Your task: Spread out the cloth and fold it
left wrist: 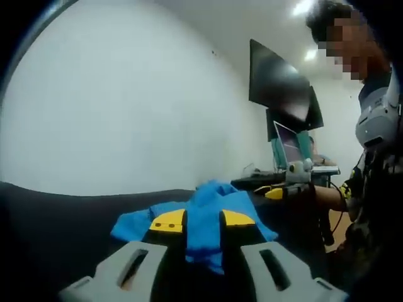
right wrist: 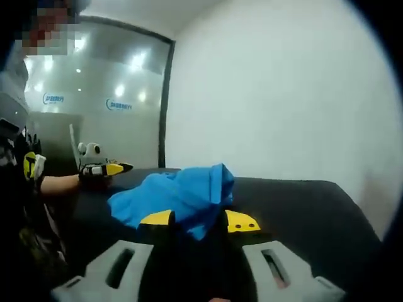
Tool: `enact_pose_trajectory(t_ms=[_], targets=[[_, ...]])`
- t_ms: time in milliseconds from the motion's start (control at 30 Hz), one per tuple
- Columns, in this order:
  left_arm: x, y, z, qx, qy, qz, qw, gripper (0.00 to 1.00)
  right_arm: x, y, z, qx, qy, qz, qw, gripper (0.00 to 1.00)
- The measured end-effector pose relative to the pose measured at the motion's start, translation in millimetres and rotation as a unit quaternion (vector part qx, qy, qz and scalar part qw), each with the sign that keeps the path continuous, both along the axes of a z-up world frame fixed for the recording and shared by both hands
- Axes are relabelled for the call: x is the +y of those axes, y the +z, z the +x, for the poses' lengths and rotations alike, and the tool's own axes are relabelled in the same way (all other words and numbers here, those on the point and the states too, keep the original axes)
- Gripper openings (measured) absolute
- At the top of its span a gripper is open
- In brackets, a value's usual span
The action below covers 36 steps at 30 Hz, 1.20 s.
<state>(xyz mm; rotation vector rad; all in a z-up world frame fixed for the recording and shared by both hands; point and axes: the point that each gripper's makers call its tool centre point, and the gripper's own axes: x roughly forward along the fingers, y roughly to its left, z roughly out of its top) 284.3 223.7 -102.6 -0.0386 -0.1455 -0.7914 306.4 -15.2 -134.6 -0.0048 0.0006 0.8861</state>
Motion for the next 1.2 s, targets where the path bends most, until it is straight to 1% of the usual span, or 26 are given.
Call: enact_pose_trajectory(t_ms=[133,200,333,367,400,467,500,533,567,600,633,700,733,800,833,867,900,933,967,1000,1033,1067,1100,1133,1167,1200], targets=[[-5.8,-9.2,2.2,0.009,-0.001,0.027,0.9996,0.22,12.5,5.9,6.1,0.002,-0.013,-0.012,0.9998,0.29],[-7.4,-12.2,3.2,0.013,0.0,0.035,0.9993,0.22,22.8,13.3,6.4,0.007,0.0,0.0,1.0,0.28],[-6.4,-14.1,4.1,0.018,0.0,0.036,0.9992,0.24,36.3,24.2,25.1,0.002,-0.013,-0.003,0.9999,0.29],[-6.4,-15.0,4.6,0.019,0.0,0.038,0.9991,0.24,38.1,23.7,33.4,0.022,-0.023,0.017,0.9994,0.3],[-6.5,-15.9,4.9,0.02,0.0,0.039,0.999,0.24,40.5,18.4,40.9,0.055,-0.026,0.029,0.9977,0.31],[-7.2,-17.5,5.4,0.021,0.001,0.044,0.9988,0.24,41.5,4.1,55.5,0.109,-0.039,0.036,0.9927,0.3],[-7.3,-18.6,5.8,0.022,0.002,0.047,0.9987,0.24,39.4,-5.0,62.0,0.128,-0.054,0.026,0.99,0.27],[-7.7,-20.1,6.4,0.024,0.004,0.05,0.9985,0.24,35.3,-12.6,64.8,0.129,-0.07,-0.004,0.9891,0.17],[-8.1,-21.4,6.9,0.025,0.005,0.054,0.9982,0.24,27.2,-11.3,65.2,0.121,-0.102,-0.023,0.9871,0.01],[-8.3,-22.6,7.2,0.026,0.006,0.057,0.998,0.24,24.9,3.1,60.6,0.083,-0.109,-0.022,0.9903,0.0],[-8.7,-23.5,7.1,0.027,0.005,0.059,0.9979,0.24,33.7,28.7,47.9,0.022,-0.069,-0.006,0.9974,0.0],[-10.3,-24.2,6.5,0.027,0.004,0.062,0.9977,0.24,33.3,64.3,23.7,-0.003,-0.032,0.061,0.9976,0.0],[-11.1,-24.4,6.6,0.027,0.004,0.063,0.9977,0.24,30.4,82.4,8.8,-0.027,-0.009,0.073,0.9969,0.0],[-11.3,-25.4,10.0,0.034,0.007,0.062,0.9975,0.24,18.5,98.8,-1.0,-0.057,-0.018,0.071,0.9957,0.0],[-10.1,-26.1,13.6,0.044,0.013,0.057,0.9973,0.25,13.9,102.4,-3.6,-0.067,-0.022,0.064,0.9955,0.0],[-7.9,-27.1,18.0,0.059,0.022,0.046,0.9969,0.28,11.6,101.5,-3.7,-0.064,-0.026,0.062,0.9957,0.0],[-2.9,-29.2,27.4,0.095,0.045,0.021,0.9942,0.31,8.4,101.0,-3.2,-0.065,-0.032,0.059,0.9956,0.0],[3.9,-34.6,38.8,0.136,0.071,0.004,0.9882,0.37,4.9,99.5,-1.4,-0.065,-0.039,0.059,0.9954,0.02],[9.8,-42.2,47.8,0.182,0.096,-0.005,0.9785,0.42,2.9,96.9,-0.4,-0.059,-0.044,0.064,0.9953,0.06],[11.5,-46.5,55.1,0.214,0.109,-0.015,0.9705,0.43,2.2,93.5,-0.1,-0.055,-0.042,0.066,0.9954,0.09],[11.1,-55.9,59.9,0.241,0.117,-0.009,0.9634,0.42,3.2,89.3,-0.9,-0.051,-0.04,0.065,0.9958,0.09],[4.3,-69.4,55.0,0.274,0.102,0.035,0.9558,0.37,3.6,84.7,-0.6,-0.047,-0.04,0.062,0.9962,0.09],[-1.5,-68.0,57.0,0.258,0.099,0.041,0.9602,0.32,4.1,80.9,-0.9,-0.046,-0.041,0.06,0.9963,0.09],[-4.1,-68.0,58.7,0.254,0.102,0.045,0.9608,0.3,4.2,77.6,-0.6,-0.047,-0.041,0.058,0.9964,0.09],[-5.4,-70.1,58.7,0.257,0.108,0.064,0.9581,0.28,4.7,74.9,-0.8,-0.047,-0.041,0.056,0.9964,0.1],[-9.9,-65.7,56.1,0.242,0.102,0.075,0.962,0.24,4.6,71.7,0.6,-0.046,-0.041,0.054,0.9966,0.1]])
